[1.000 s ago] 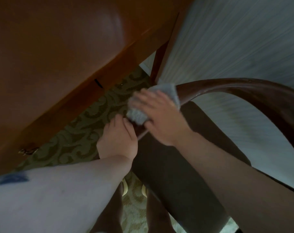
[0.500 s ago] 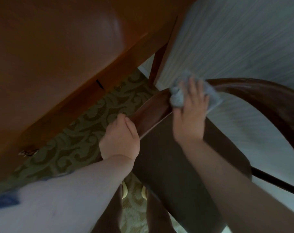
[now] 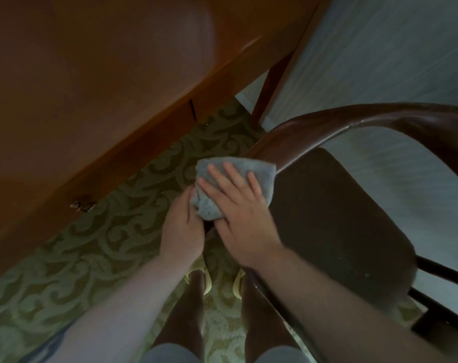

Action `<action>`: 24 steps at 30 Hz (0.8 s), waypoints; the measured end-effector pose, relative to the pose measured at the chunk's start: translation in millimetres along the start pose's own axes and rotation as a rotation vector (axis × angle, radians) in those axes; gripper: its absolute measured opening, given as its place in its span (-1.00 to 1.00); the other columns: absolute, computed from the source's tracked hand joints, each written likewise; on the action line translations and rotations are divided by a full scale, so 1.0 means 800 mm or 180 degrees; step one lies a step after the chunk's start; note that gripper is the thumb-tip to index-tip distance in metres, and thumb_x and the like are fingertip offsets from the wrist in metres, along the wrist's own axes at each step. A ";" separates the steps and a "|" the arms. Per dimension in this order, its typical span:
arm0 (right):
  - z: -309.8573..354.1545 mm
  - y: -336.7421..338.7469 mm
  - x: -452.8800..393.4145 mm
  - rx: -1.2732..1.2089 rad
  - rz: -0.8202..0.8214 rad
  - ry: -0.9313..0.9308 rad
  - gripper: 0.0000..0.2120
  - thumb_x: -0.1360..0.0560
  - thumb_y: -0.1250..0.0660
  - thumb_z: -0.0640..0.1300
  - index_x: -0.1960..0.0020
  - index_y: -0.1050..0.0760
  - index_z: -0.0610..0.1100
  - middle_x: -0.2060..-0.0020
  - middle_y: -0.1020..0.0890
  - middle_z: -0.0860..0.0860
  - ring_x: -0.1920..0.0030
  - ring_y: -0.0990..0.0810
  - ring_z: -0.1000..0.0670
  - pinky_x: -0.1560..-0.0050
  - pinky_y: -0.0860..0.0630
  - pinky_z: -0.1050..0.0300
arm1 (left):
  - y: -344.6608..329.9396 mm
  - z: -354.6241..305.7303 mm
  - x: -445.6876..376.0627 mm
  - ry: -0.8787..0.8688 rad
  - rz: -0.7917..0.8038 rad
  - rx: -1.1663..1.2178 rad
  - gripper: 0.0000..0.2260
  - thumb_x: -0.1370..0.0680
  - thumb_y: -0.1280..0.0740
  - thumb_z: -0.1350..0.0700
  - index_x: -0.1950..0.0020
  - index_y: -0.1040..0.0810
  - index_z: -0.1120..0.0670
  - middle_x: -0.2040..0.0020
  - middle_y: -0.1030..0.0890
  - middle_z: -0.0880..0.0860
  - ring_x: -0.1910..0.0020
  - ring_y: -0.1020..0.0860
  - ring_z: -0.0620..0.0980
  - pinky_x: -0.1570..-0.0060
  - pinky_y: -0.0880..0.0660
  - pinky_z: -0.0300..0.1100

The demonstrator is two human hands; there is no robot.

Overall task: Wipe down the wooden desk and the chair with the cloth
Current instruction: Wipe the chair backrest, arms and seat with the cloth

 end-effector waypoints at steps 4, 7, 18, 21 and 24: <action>-0.031 0.010 0.015 0.0003 -0.0336 -0.0560 -0.37 -0.52 -0.14 -0.10 -0.56 -0.09 0.05 -0.56 -0.05 0.08 -0.57 0.11 0.04 -0.54 0.22 -0.03 | -0.013 -0.009 0.001 0.0677 -0.0364 0.0785 -0.68 -0.69 -0.01 0.00 -0.16 -0.56 -0.02 -0.06 -0.61 -0.02 -0.07 -0.57 -0.08 0.02 -0.53 -0.23; 0.038 -0.039 0.055 -0.0280 -0.0382 -0.0598 -0.33 -0.46 -0.12 -0.09 -0.56 -0.06 0.00 -0.56 -0.06 0.10 -0.57 0.10 0.03 -0.53 0.13 -0.05 | -0.010 -0.008 -0.008 0.1606 -0.0410 0.1962 -0.69 -0.66 -0.11 0.00 -0.01 -0.64 0.02 0.01 -0.67 0.14 0.03 -0.65 0.07 0.09 -0.54 -0.12; -0.024 0.006 0.016 -0.0162 -0.0501 -0.0863 -0.36 -0.52 -0.19 -0.17 -0.56 -0.09 0.04 -0.56 -0.06 0.08 -0.57 0.13 0.05 -0.54 0.23 -0.02 | -0.011 -0.033 -0.024 -0.0104 0.0008 -0.0780 -0.68 -0.64 -0.02 -0.05 -0.14 -0.51 0.02 0.02 -0.56 -0.04 0.04 -0.53 -0.05 0.15 -0.38 -0.23; -0.045 0.030 -0.014 0.0147 0.0081 0.0235 -0.39 -0.51 -0.17 -0.14 -0.54 -0.18 0.02 -0.55 -0.16 0.06 -0.56 0.08 0.07 -0.51 0.31 0.08 | -0.010 -0.042 -0.031 -0.0323 0.0196 -0.1376 -0.67 -0.57 -0.01 -0.12 -0.12 -0.46 0.00 0.07 -0.54 -0.05 0.13 -0.51 -0.06 0.22 -0.43 -0.18; -0.104 0.071 -0.028 0.0276 -0.0523 -0.0494 -0.38 -0.53 -0.24 -0.21 -0.54 -0.19 0.02 -0.54 -0.19 0.04 -0.56 0.03 0.04 -0.51 0.27 0.07 | -0.025 -0.052 -0.048 -0.0389 0.0282 -0.1974 -0.69 -0.67 0.06 -0.10 -0.15 -0.42 -0.06 0.08 -0.52 -0.08 0.13 -0.50 -0.12 0.23 -0.43 -0.19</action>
Point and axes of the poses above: each hand's wrist, its own x-axis away from the middle knuckle, its own y-axis out of the back of the hand, z = x × y, the point moved 2 cm from there along -x, towards the middle knuckle
